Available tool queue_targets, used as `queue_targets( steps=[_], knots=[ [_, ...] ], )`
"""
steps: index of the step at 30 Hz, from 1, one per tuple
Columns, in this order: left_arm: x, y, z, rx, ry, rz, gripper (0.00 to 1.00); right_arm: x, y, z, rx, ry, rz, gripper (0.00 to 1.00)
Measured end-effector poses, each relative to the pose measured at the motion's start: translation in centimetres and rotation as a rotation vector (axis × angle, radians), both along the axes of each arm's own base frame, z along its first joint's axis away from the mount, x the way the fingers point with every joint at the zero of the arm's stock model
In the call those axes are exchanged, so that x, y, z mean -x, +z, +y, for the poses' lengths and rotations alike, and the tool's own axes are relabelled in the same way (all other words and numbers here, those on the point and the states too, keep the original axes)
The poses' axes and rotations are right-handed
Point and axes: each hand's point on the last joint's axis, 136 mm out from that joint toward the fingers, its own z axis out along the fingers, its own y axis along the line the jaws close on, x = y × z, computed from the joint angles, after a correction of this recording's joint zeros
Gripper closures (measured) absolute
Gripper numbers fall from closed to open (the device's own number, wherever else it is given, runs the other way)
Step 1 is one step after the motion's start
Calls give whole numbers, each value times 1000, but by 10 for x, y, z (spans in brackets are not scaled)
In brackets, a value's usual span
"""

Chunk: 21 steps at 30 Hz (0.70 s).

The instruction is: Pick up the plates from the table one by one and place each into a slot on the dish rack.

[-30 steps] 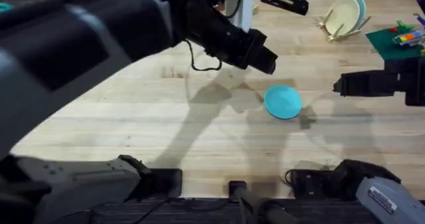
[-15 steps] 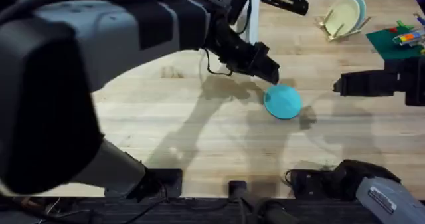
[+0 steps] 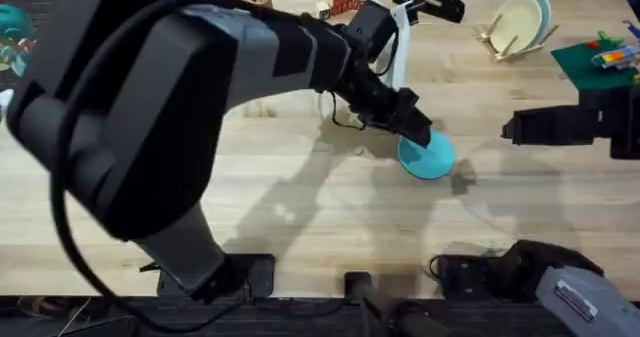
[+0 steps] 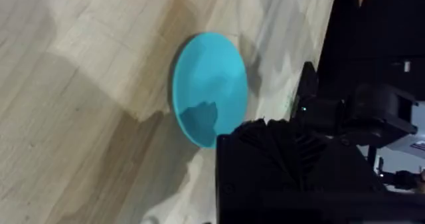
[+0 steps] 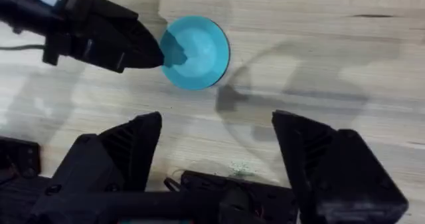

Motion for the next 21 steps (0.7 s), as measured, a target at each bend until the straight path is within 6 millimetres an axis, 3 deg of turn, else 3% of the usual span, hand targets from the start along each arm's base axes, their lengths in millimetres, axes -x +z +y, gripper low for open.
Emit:
queue_targets(
  steps=[21],
  knots=[
    [-1,-39,-2,-31,-3,61,958,0,0,0,-1,-3,1,5]
  ],
)
